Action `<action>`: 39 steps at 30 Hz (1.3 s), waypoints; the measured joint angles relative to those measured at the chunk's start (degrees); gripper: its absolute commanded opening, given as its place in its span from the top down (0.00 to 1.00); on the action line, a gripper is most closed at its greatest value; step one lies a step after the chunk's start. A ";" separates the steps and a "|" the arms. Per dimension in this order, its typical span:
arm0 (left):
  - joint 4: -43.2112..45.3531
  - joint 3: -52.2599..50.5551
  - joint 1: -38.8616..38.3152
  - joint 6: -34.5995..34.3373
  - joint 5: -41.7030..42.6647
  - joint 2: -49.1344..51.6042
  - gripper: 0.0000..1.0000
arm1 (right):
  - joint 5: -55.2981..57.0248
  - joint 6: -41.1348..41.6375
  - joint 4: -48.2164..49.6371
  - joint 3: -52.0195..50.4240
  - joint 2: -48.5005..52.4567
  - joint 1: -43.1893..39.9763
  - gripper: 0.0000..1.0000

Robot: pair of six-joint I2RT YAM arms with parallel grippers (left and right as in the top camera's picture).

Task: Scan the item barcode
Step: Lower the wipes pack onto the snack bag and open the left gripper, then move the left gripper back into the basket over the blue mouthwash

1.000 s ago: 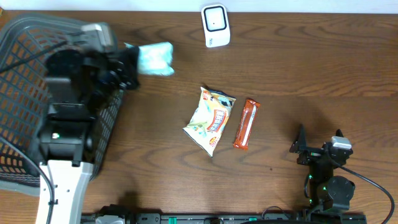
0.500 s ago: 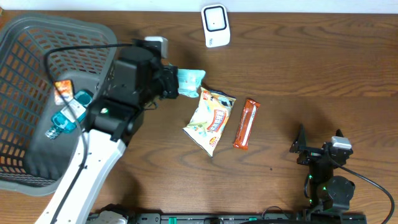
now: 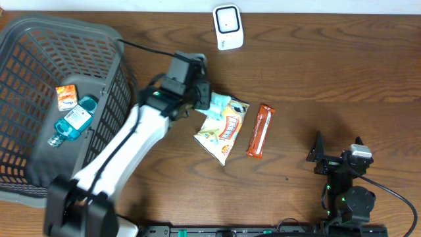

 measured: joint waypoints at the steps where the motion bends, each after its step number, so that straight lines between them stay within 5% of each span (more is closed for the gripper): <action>1: 0.00 0.00 -0.48 0.00 0.00 1.51 0.93 | 0.00 0.00 0.00 0.00 0.00 0.00 0.01; 6: 0.04 0.00 -2.80 0.00 0.02 7.78 0.87 | 0.00 0.00 0.00 0.00 0.00 0.00 0.01; 13: 0.59 0.00 -3.37 0.02 -0.04 11.65 0.25 | 0.00 0.00 0.00 0.00 0.00 0.00 0.01; 16: 0.66 0.00 -3.37 0.04 0.00 12.72 0.10 | 0.00 0.00 0.00 0.00 0.00 0.00 0.01; 30: -0.07 3.41 -3.37 0.66 -0.52 3.78 0.03 | 0.00 0.00 -0.02 0.00 0.00 0.00 0.01; 39: -0.04 9.18 -1.03 3.37 -12.02 -9.27 0.02 | 0.00 0.00 0.00 0.00 0.00 0.00 0.01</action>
